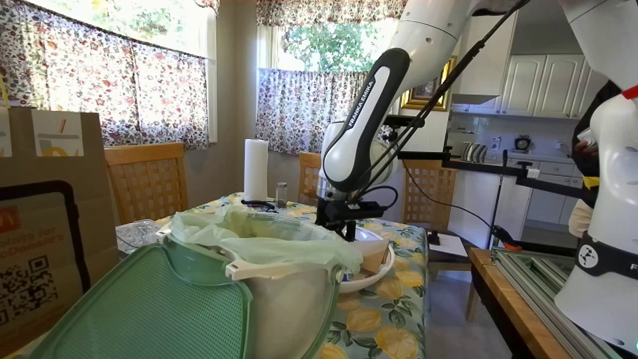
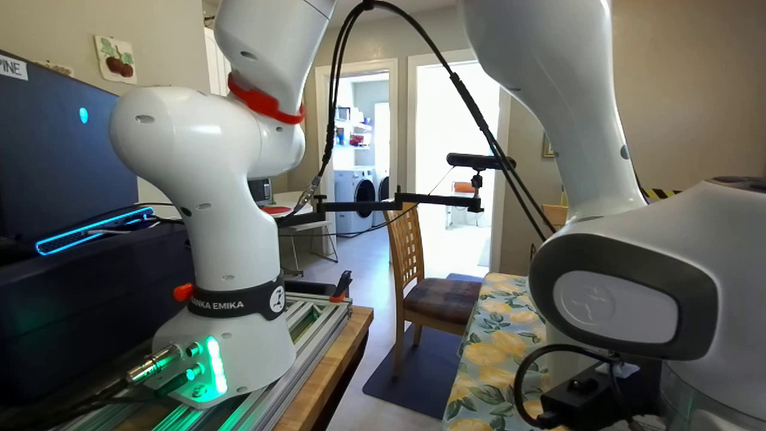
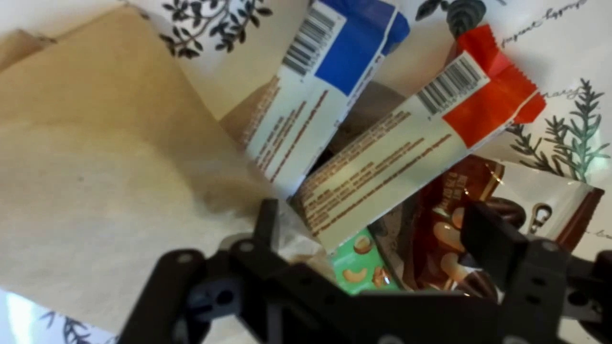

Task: Put some of the contents of the white plate into the bin

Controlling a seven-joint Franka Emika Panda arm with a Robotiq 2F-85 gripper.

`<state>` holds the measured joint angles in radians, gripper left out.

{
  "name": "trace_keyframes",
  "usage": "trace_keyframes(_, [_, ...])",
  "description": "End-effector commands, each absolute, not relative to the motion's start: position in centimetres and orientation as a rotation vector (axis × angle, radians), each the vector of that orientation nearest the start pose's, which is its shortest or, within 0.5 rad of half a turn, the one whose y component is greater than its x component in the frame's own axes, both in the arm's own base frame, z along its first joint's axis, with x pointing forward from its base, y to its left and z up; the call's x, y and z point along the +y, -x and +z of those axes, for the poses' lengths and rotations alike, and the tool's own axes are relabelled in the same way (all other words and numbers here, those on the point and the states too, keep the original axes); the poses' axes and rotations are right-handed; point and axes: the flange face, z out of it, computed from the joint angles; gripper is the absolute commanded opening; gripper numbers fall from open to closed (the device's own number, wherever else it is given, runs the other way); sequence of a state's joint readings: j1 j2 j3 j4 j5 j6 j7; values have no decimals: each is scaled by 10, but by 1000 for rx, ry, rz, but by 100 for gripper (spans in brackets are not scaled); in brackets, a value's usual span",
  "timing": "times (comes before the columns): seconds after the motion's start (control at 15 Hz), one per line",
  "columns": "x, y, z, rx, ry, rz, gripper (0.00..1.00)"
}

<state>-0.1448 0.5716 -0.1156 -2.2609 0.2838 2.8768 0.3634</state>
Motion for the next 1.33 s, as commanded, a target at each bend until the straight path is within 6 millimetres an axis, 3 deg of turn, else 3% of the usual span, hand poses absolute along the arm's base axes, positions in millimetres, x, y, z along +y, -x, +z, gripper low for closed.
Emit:
trace_keyframes(0.0, [-161, -512, 99, 1345, 2785, -56, 68])
trace_keyframes(0.53, [-164, -519, 108, 1337, 2788, -74, 7])
trace_keyframes(0.8, [-163, -521, 118, 1326, 2811, -79, 0])
trace_keyframes(0.87, [-166, -518, 118, 1336, 2822, -61, 32])
trace_keyframes(1.0, [-163, -521, 121, 1323, 2797, -55, 28])
trace_keyframes(1.27, [-143, -530, 125, 1284, 2762, -13, 56])
